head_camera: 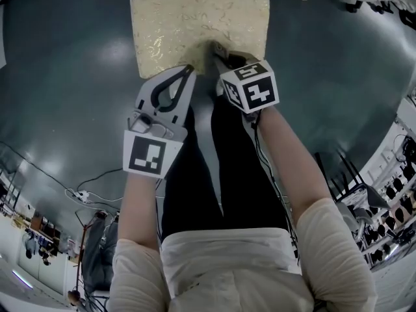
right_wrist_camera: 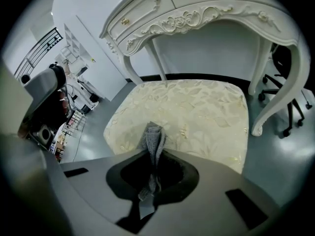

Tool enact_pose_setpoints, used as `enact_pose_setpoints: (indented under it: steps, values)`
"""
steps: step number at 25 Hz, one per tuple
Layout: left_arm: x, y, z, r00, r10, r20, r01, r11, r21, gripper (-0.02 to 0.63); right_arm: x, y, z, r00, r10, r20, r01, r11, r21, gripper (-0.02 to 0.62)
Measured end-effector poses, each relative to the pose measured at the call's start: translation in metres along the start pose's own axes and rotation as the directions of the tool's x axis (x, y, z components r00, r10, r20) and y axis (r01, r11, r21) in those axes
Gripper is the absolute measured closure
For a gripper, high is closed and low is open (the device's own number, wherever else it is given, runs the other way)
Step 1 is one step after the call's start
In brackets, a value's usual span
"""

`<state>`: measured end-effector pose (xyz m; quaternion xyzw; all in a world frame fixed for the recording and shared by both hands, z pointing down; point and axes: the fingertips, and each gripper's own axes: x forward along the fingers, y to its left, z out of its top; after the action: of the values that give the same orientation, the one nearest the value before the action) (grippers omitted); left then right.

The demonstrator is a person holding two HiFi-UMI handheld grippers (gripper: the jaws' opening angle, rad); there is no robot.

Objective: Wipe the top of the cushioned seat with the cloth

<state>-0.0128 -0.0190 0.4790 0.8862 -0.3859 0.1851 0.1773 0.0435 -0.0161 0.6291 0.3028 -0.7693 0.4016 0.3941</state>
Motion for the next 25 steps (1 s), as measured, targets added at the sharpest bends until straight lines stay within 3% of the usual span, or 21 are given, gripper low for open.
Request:
enact_pose_setpoints:
  steps: [16,25]
  values:
    - [0.045,-0.055,0.006,0.999,-0.046,-0.020,0.046,0.998,0.034,0.603,-0.052,-0.082,-0.038,0.997,-0.079,0.003,0.079,0.995,0.058,0.568]
    - [0.059,-0.073,0.009,0.998,-0.053,-0.022,0.053,0.998,0.025,0.603,-0.071,-0.121,-0.065,0.986,-0.159,-0.046,0.162,0.984,0.069,0.568]
